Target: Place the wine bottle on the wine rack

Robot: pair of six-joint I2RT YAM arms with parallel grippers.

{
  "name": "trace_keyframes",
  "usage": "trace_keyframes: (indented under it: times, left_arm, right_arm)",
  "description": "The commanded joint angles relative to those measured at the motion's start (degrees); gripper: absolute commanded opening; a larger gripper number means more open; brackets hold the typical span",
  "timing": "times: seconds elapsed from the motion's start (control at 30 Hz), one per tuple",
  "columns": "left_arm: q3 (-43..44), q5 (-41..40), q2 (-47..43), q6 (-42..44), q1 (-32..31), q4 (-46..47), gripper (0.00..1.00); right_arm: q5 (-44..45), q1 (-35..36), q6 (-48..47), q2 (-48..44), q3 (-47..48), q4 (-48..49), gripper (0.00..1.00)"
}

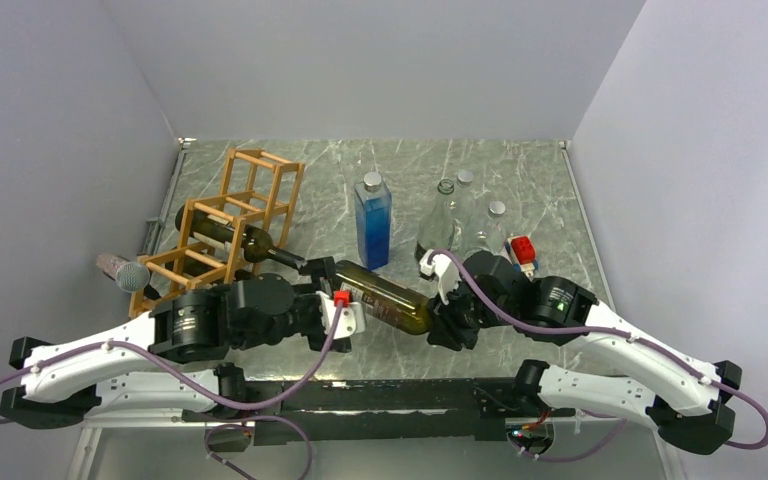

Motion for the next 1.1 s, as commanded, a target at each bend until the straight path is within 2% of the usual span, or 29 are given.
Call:
trace_keyframes:
  times: [0.0, 0.1, 0.2, 0.33, 0.53, 0.7, 0.87, 1.07]
  left_arm:
    - [-0.1, -5.0, -3.1, -6.9, 0.1, 7.3, 0.99]
    - [1.6, -14.7, -2.3, -13.3, 0.2, 9.7, 0.99]
    - [2.5, -23.9, -1.5, -15.8, 0.2, 12.6, 0.99]
    - [-0.1, -30.3, -2.9, -15.3, 0.2, 19.2, 0.99]
    - [3.9, -35.9, -4.1, -21.0, 2.6, 19.6, 0.99]
    - [9.9, -34.7, -3.0, -28.0, 7.1, 13.5, 0.99]
    - [14.5, -32.2, 0.5, -30.5, 12.4, 8.6, 0.99]
    - [16.7, -20.5, 5.3, -33.4, 27.7, 7.1, 0.99]
  right_arm:
    - [4.3, 0.2, 1.7, -1.8, 0.2, 8.1, 0.00]
    - [5.9, 0.2, 2.1, -1.0, -0.8, 10.9, 0.00]
    - [6.2, 0.2, 2.4, 0.6, -1.0, 14.0, 0.00]
    - [6.1, 0.2, 1.5, 4.3, 0.1, 17.1, 0.00]
    - [6.5, 0.2, -1.1, 11.1, 2.1, 22.7, 0.00]
    - [9.4, 0.2, -1.3, 17.4, 4.2, 25.1, 0.00]
    - [10.0, 0.2, -0.4, 23.2, 4.7, 26.9, 0.00]
    - [8.5, 0.2, -2.3, 29.5, 5.7, 33.3, 0.00]
